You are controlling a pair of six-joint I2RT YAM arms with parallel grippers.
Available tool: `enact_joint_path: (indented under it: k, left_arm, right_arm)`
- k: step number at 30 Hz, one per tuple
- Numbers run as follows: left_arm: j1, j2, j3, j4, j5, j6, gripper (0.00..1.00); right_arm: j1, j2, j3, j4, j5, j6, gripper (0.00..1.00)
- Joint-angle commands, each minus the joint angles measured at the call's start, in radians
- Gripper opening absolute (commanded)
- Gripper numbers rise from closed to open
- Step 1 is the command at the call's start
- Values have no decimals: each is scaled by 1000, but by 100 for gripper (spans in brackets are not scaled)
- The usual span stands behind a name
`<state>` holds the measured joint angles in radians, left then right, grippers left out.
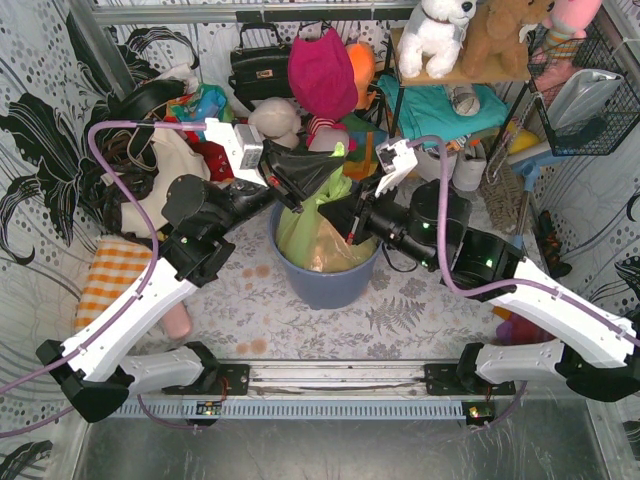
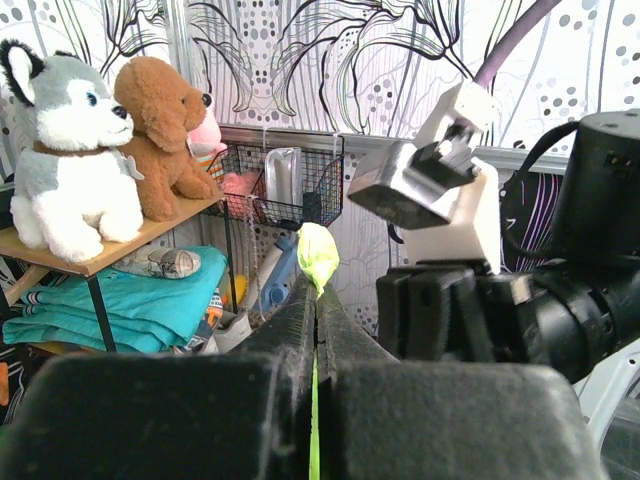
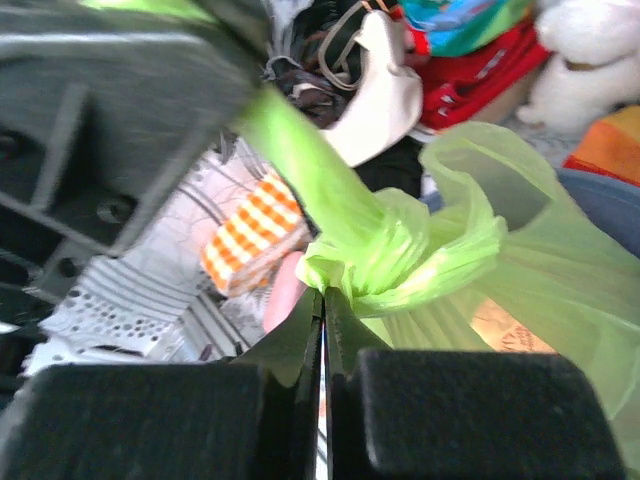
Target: Tie the trash bag
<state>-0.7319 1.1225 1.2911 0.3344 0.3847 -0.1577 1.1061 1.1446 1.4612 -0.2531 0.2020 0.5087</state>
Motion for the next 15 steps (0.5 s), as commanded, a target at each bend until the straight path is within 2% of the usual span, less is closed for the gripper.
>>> enact_joint_path:
  k: [1,10,15]
  left_arm:
    - [6,-23,-4,13,-6,21,0]
    - [5,-15,5,-1,-5,28,0]
    - [5,-8,7,-8,7,26,0]
  right_arm:
    - [11,8,-25,9,168,6,0]
    - [32,36,-57,-5,356,44,0]
    - [34,44,-85,79,339,53,0]
